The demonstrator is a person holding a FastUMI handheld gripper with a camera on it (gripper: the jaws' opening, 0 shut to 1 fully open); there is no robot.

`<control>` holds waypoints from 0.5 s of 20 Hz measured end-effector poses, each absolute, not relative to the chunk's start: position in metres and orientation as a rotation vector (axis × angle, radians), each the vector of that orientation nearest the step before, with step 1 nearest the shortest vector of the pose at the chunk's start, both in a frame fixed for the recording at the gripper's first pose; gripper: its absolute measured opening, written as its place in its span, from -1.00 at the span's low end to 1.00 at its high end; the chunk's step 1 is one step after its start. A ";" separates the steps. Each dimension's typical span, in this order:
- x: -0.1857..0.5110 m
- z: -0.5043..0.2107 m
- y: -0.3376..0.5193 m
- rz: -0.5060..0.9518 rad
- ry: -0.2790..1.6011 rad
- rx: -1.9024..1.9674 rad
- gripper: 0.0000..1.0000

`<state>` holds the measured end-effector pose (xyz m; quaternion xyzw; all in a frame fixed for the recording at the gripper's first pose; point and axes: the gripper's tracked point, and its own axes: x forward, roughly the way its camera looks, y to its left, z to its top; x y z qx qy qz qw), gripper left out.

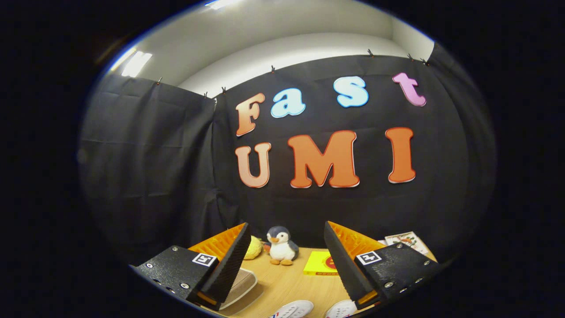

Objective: Open the storage box then place both shoes into the box .Put the left shoe in first, then the right shoe, with the right side of both shoes facing outward in a uniform manner.

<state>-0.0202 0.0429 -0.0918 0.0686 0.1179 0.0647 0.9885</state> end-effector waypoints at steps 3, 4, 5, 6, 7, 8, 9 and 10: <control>-0.027 -0.135 0.065 0.176 0.358 0.200 0.98; -0.026 -0.147 0.074 0.194 0.394 0.230 0.98; -0.027 -0.160 0.083 0.212 0.432 0.261 0.97; -0.029 -0.173 0.092 0.228 0.473 0.292 0.97; -0.032 -0.187 0.102 0.245 0.518 0.324 0.97; -0.037 -0.200 0.111 0.261 0.562 0.357 0.96; -0.040 -0.213 0.119 0.275 0.603 0.390 0.95; -0.044 -0.225 0.125 0.285 0.640 0.422 0.94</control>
